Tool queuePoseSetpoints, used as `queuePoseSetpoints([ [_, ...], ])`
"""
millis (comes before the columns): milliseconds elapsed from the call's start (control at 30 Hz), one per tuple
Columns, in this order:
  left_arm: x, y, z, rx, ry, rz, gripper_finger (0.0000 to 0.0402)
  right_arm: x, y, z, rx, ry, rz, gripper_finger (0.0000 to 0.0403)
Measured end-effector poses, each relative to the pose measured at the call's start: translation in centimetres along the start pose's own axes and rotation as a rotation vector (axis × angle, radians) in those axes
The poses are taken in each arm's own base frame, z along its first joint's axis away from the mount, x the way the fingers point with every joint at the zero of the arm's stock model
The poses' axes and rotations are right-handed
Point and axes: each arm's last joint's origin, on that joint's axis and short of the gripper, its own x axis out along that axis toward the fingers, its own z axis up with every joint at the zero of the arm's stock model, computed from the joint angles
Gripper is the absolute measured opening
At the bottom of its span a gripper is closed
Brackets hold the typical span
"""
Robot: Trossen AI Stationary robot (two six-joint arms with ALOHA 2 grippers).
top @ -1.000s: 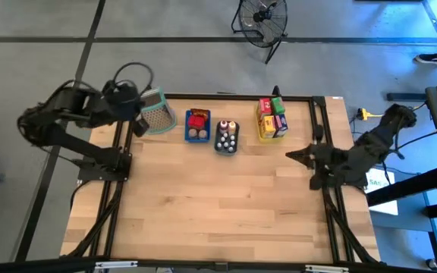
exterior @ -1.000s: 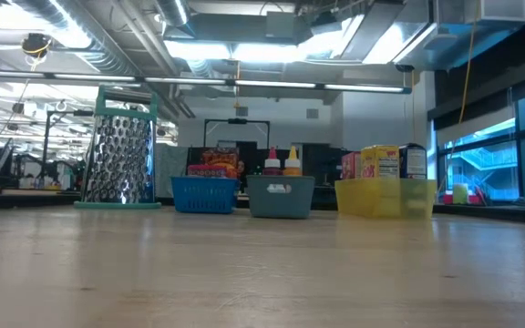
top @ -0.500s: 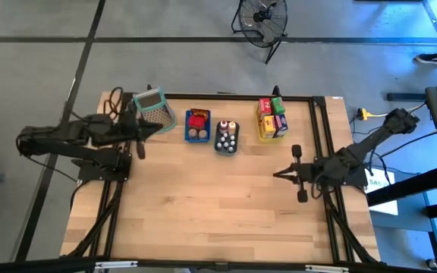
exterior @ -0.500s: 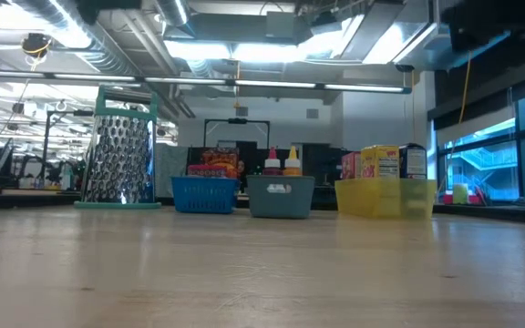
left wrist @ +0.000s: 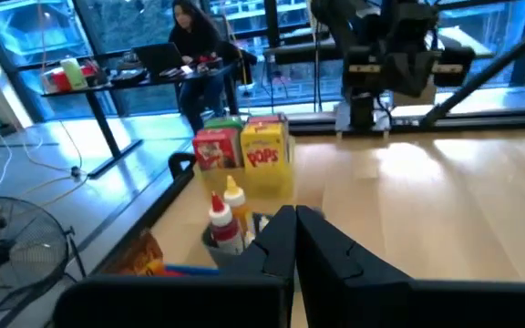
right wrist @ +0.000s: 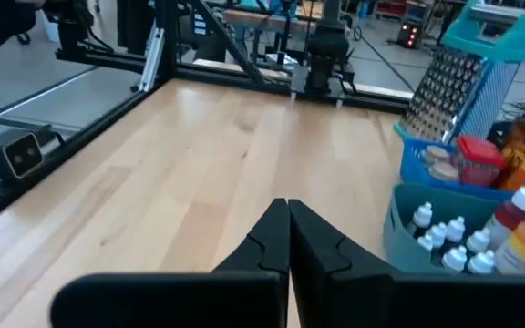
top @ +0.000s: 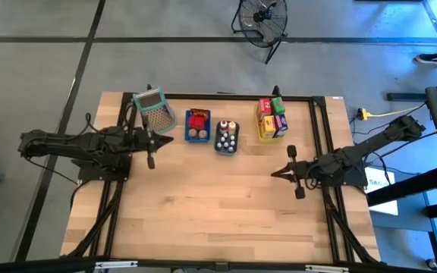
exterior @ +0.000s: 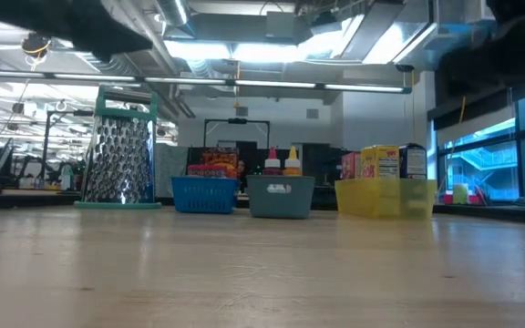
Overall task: Pick & Place Kitchen Items
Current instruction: Return to Home Position
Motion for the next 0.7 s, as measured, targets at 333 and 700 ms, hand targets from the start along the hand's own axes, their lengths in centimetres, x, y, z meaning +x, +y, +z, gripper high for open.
queuePoseSetpoints([
  [333, -0.6, -0.3, -4.2, -0.040, -0.105, -0.054, 0.0003, -0.3, 0.2, -4.7, 0.042, -0.001, 0.052, 0.0000],
  [700, -0.4, -0.7, -7.3, -0.175, -0.245, -0.073, 0.0005, -0.2, 0.2, -4.7, -0.096, -0.001, 0.064, 0.0000],
])
